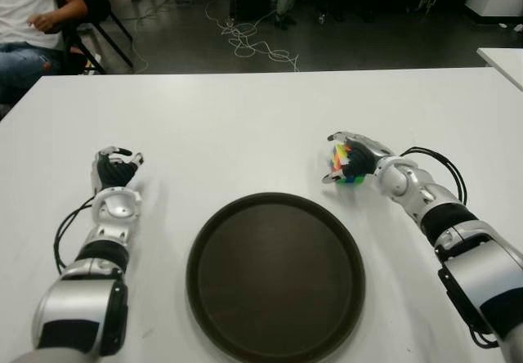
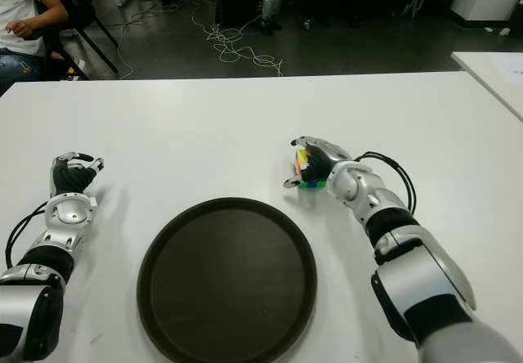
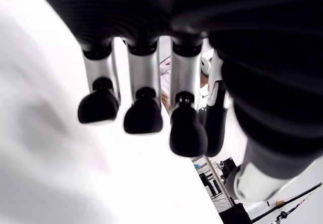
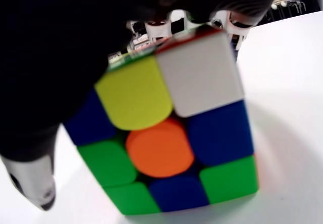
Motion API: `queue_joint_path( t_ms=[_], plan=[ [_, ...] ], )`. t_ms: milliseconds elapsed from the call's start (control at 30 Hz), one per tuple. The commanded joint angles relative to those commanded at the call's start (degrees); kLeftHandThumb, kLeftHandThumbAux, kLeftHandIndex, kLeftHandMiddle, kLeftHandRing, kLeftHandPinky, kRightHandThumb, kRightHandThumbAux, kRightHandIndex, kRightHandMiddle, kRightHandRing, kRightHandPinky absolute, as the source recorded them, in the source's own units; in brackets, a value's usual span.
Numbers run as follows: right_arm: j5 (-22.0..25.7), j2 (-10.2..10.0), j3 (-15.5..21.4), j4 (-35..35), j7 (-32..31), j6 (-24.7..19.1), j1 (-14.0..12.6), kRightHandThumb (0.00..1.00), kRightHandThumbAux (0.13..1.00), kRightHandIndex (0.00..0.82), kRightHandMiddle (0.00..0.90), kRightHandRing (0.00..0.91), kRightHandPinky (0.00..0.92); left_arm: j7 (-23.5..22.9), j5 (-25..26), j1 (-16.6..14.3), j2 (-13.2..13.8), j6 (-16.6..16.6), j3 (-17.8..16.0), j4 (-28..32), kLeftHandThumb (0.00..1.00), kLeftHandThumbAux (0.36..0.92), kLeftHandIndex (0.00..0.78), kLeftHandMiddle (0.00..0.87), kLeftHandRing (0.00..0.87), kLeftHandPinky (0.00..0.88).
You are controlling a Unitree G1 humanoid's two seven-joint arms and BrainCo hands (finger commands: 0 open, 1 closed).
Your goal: Pick up the Rubik's Cube and put it in the plate
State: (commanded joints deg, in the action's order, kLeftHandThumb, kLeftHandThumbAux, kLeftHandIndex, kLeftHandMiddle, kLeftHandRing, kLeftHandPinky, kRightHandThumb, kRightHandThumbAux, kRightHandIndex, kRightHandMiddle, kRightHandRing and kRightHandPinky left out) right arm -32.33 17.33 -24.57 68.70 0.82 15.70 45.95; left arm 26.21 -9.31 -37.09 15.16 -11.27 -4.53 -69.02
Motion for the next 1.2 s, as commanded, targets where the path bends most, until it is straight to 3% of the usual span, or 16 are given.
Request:
queue_joint_path(
  t_ms=[1200],
  plan=[
    [-0.4, 1.2, 0.5, 0.3, 1.8, -1.4, -0.1, 0.0, 0.685, 0.018, 0.04, 0.035, 0.007, 0.3, 0.0, 0.1, 0.0, -0.4, -0.1, 0.2, 0.712, 0.7, 0.443, 0.812, 0.814, 0.809]
  ],
)
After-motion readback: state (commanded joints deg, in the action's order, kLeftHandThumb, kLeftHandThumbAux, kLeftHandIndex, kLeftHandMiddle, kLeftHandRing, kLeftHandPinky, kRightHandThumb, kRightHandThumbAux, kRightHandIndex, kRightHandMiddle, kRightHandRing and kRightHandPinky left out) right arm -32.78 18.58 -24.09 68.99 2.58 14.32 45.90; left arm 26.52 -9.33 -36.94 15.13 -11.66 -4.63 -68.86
